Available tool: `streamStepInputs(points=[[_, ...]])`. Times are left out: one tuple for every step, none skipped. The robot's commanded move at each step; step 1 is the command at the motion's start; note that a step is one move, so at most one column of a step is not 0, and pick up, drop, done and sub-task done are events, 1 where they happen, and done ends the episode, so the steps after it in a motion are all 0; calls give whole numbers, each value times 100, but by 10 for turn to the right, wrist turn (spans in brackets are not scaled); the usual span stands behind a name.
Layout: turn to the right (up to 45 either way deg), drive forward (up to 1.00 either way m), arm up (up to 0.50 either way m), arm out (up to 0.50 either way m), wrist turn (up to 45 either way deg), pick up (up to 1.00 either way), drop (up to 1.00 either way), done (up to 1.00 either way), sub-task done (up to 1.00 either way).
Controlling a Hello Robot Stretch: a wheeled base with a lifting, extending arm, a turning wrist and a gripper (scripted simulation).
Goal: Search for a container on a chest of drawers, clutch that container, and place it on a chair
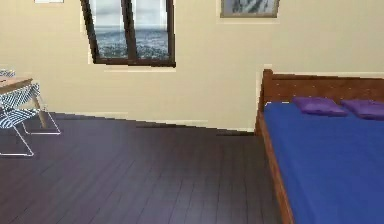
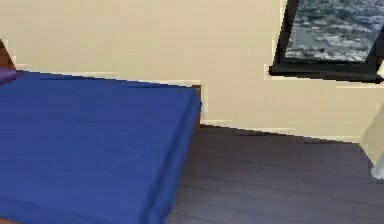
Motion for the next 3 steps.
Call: streamStepInputs(points=[[-450,0,0,0,0,0,0,0,0],[-300,0,0,0,0,0,0,0,0],[0,100,0,0,0,0,0,0,0]])
